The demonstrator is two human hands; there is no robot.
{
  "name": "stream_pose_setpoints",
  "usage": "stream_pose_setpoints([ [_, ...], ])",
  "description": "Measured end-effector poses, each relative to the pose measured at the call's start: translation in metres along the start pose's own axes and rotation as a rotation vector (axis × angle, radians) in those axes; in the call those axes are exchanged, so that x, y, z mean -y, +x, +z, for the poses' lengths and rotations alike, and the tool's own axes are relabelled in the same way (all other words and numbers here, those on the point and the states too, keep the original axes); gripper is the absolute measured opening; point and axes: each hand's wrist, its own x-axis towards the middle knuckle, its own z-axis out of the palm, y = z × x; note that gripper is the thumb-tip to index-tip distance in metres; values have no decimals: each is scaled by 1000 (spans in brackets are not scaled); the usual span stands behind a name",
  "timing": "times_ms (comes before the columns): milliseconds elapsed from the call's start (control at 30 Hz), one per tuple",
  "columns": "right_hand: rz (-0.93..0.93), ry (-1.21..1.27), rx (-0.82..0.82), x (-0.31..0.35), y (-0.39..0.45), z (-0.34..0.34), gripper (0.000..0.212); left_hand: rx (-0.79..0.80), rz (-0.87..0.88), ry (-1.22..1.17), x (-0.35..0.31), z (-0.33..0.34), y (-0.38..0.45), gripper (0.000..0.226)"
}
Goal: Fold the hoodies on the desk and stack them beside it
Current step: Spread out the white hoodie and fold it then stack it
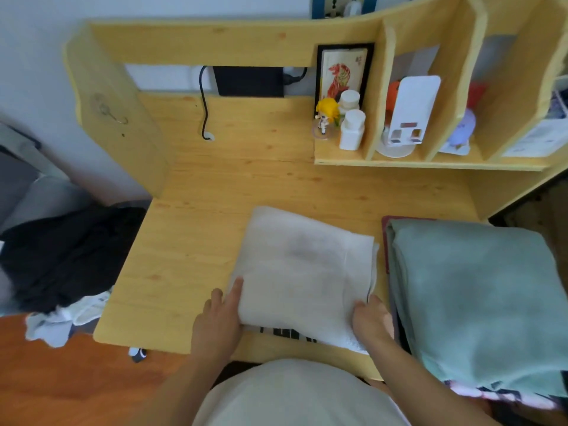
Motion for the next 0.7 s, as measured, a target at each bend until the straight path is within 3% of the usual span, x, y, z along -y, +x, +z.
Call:
stream_pose_setpoints([
  [133, -103, 36, -9, -7, -5, -5, 10, -110, 331, 185, -16, 0, 3, 94],
  [233, -61, 56, 82, -15, 3, 1, 24, 4, 468, 236, -42, 8, 2, 82],
  [333, -80, -91, 55, -15, 7, -4, 30, 81, 533, 324, -30, 13, 6, 67],
  [433, -396, -228, -73, 2, -7, -10, 43, 49, 618, 477, 6, 4, 23, 64],
  [533, -743, -455, -39, 31, -29, 0, 56, 3, 625, 600, 38, -12, 49, 67],
  [633, -902, -602, 87, 42, -42, 21, 51, 57, 482, 577, 52, -29, 61, 85],
  [700, -962, -662, 151, 39, -40, 36, 52, 33, 365, 513, 44, -29, 54, 79],
])
